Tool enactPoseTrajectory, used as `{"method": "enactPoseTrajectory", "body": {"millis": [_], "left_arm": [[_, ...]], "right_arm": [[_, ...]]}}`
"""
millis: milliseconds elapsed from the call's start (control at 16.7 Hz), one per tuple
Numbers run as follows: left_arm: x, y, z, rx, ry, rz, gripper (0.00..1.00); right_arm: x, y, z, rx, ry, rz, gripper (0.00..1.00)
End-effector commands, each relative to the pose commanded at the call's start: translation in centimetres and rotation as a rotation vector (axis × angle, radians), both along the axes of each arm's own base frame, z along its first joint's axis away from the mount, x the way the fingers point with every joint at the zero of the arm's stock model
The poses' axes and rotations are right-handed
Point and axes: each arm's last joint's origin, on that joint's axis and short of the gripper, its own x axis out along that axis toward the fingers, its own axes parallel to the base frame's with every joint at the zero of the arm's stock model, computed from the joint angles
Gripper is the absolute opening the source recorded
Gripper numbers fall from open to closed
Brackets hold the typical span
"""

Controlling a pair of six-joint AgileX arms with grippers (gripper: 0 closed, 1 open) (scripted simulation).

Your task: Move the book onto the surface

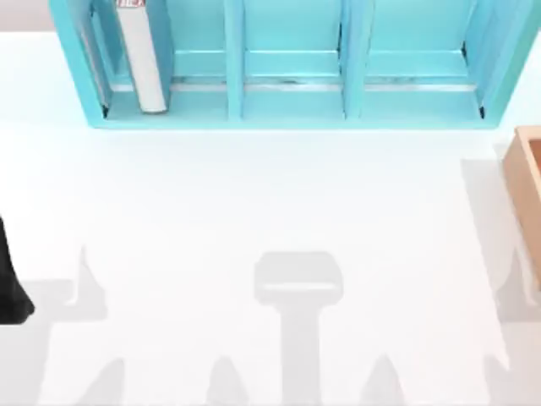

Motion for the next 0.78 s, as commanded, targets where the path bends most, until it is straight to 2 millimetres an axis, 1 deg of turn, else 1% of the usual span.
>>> {"method": "enactPoseTrajectory", "body": {"millis": [120, 240, 360, 480, 660, 780], "left_arm": [[0.0, 0.0, 0.0, 0.000, 0.000, 0.000, 1.00], [0.1, -0.1, 0.6, -0.001, -0.013, -0.005, 1.00], [0.4, -0.2, 1.8, -0.002, -0.035, -0.013, 1.00], [1.1, -0.4, 3.4, -0.003, -0.051, -0.019, 1.00], [3.4, -0.9, 5.6, -0.005, -0.056, -0.024, 1.00], [5.9, -1.5, 6.7, -0.005, -0.044, -0.024, 1.00]], "right_arm": [[0.0, 0.0, 0.0, 0.000, 0.000, 0.000, 1.00], [0.0, 0.0, 0.0, 0.000, 0.000, 0.000, 1.00], [0.0, 0.0, 0.0, 0.000, 0.000, 0.000, 1.00], [0.0, 0.0, 0.0, 0.000, 0.000, 0.000, 1.00], [0.0, 0.0, 0.0, 0.000, 0.000, 0.000, 1.00], [0.0, 0.0, 0.0, 0.000, 0.000, 0.000, 1.00]]}}
